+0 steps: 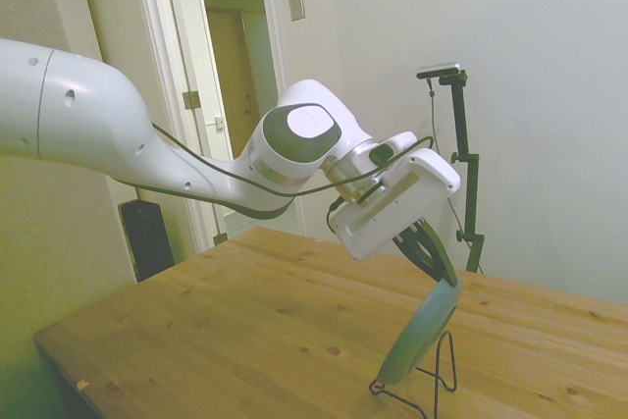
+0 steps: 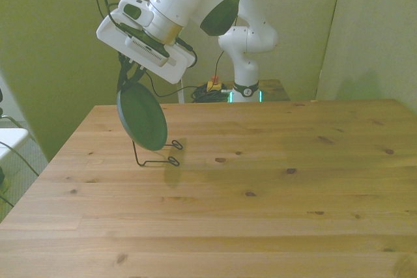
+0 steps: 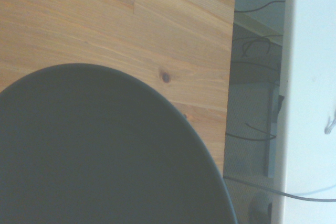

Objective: Load the plate

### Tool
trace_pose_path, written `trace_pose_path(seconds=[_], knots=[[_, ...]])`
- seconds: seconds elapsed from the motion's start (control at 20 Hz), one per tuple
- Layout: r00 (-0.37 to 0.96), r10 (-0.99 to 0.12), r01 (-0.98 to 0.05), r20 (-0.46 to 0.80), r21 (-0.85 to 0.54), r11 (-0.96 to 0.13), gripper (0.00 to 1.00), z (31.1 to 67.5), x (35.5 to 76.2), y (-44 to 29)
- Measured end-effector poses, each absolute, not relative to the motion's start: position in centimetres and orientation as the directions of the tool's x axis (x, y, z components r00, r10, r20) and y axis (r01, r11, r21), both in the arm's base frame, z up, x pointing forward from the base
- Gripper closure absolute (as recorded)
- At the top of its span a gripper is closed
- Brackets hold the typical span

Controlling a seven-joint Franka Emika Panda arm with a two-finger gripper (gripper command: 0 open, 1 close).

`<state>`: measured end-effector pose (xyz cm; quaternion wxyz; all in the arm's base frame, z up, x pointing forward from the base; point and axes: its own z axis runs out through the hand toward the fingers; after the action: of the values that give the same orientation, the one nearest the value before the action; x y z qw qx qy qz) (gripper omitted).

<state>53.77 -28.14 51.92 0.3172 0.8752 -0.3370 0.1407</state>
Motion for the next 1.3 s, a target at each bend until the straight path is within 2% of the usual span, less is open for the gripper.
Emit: trace_pose_path(seconds=[0.4, 0.45, 1.15, 1.3], knots=[[0.725, -0.507, -0.688, 0.466, 0.463, -0.559, 1.0, 49.9, 54.3, -27.7], [0.725, -0.507, -0.688, 0.467, 0.462, -0.559, 0.0, 49.8, 54.4, -27.7], [0.723, -0.502, -0.69, 0.475, 0.452, -0.566, 0.0, 49.5, 54.7, -27.2], [0.7, -0.55, -0.712, 0.455, 0.382, -0.59, 0.0, 50.3, 54.9, -26.2]])
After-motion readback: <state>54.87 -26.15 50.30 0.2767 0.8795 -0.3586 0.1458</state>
